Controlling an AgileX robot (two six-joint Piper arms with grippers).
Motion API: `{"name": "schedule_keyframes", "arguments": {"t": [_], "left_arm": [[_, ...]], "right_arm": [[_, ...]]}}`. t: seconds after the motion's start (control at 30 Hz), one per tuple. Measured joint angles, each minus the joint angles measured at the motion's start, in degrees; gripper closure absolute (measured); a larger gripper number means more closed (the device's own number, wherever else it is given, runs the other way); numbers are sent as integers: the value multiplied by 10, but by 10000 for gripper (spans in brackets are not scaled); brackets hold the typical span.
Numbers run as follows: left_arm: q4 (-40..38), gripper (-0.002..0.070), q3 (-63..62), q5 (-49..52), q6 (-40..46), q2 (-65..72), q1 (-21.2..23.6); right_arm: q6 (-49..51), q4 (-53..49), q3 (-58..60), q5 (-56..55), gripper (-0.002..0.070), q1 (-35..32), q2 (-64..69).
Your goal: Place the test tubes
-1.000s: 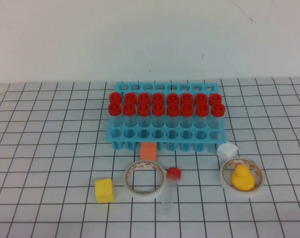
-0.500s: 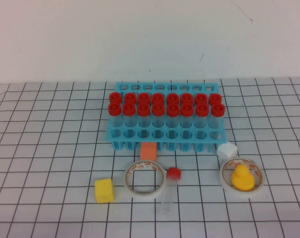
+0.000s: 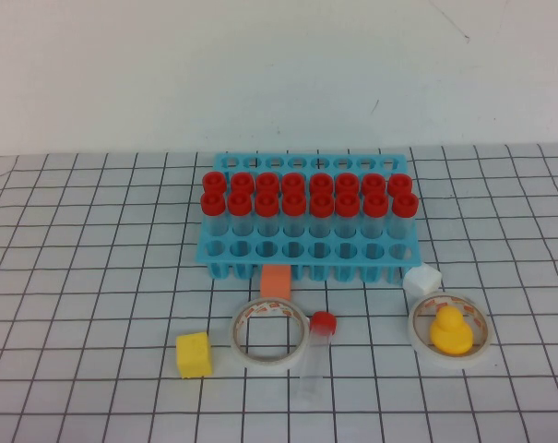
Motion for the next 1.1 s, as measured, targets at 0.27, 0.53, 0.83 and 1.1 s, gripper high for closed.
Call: {"name": "schedule_keyframes", "arguments": {"t": [0.27, 0.53, 0.83, 1.1], "left_arm": [[-181, 676, 0, -331, 56, 0, -2], [-184, 676, 0, -123, 154, 0, -11], [-174, 676, 0, -25, 149, 0, -11], [-166, 676, 0, 111, 259, 0, -12]], "right_arm": [[1, 331, 1, -39, 678, 0, 0], [2, 371, 1, -49, 678, 0, 0], [-2, 371, 1, -21, 678, 0, 0], [-44, 371, 1, 23, 678, 0, 0]]}}
